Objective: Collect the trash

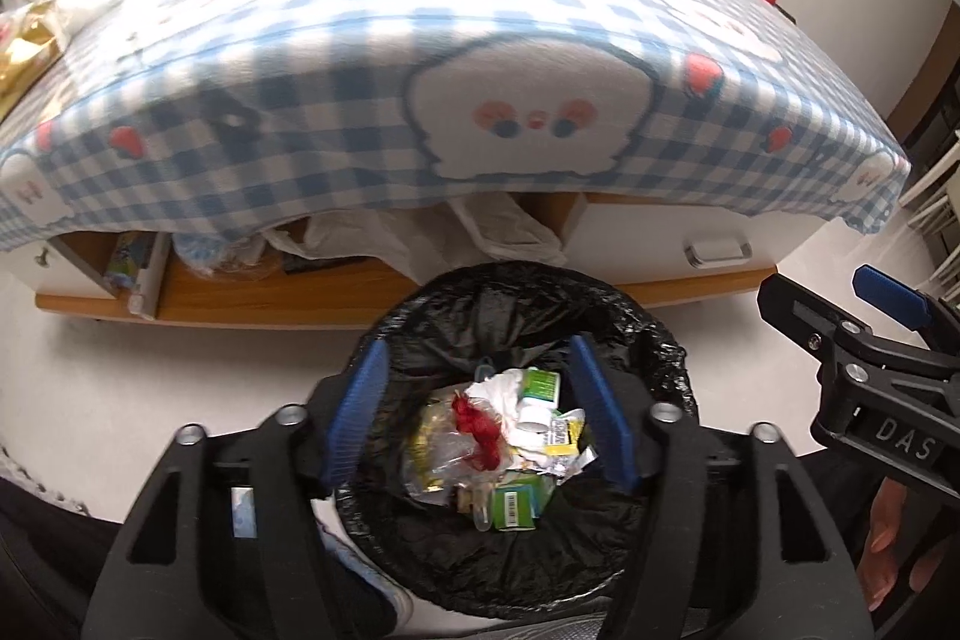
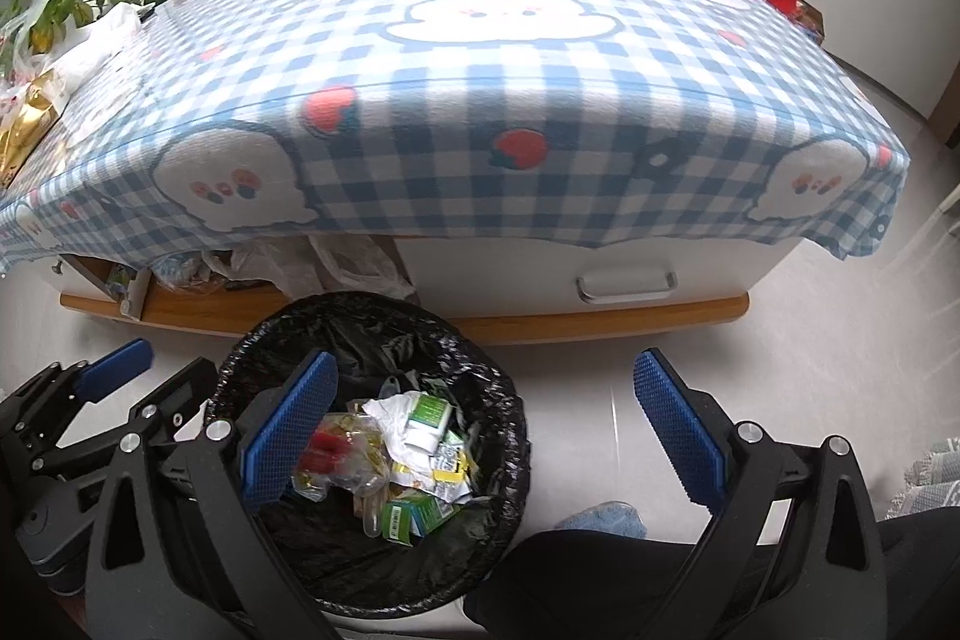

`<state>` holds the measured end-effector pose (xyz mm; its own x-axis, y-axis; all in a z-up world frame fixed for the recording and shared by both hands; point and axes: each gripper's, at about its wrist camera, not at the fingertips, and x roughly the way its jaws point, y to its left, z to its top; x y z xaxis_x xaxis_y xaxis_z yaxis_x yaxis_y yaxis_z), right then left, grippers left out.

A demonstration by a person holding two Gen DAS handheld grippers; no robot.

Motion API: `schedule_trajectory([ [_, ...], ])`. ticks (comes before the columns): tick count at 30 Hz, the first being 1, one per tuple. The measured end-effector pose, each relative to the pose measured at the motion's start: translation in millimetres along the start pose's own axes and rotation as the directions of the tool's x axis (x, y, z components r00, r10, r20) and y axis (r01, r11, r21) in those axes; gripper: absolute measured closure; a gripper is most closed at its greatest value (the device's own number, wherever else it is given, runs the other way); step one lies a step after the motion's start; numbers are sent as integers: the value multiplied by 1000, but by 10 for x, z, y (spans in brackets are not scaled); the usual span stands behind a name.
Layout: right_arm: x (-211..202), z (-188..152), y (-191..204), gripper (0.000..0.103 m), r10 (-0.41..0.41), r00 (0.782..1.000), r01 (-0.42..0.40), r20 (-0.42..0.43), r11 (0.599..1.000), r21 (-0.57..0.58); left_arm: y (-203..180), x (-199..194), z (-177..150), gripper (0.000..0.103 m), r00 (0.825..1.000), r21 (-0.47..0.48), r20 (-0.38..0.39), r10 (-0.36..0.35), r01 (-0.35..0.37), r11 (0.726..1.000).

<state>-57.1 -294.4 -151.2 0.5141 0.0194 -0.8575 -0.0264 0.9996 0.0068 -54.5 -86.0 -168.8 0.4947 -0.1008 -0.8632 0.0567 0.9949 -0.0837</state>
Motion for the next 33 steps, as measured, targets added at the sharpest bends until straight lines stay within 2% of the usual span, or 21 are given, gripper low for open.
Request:
schedule_trajectory([
  [4, -175, 24, 174, 8, 16, 999, -15, 31, 999, -38, 158, -219, 17, 23, 998, -10, 36, 46, -46, 999],
  [7, -412, 34, 273, 8, 28, 997, -23, 76, 998, -64, 275, -488, 52, 13, 996, -42, 75, 50, -47, 998],
  [11, -739, 25, 301, 8, 46, 993, -39, 112, 997, -59, 344, -905, 67, 6, 988, -64, 139, 62, -54, 997],
  [24, -1721, -122, 273, 8, 62, 974, -46, 216, 996, -76, 285, -1802, -110, 6, 978, -28, 196, 68, -64, 998],
  [33, -1911, -182, 245, 8, 53, 973, -39, 224, 997, -64, 241, -1985, -142, 6, 974, -16, 219, 58, -56, 998],
])
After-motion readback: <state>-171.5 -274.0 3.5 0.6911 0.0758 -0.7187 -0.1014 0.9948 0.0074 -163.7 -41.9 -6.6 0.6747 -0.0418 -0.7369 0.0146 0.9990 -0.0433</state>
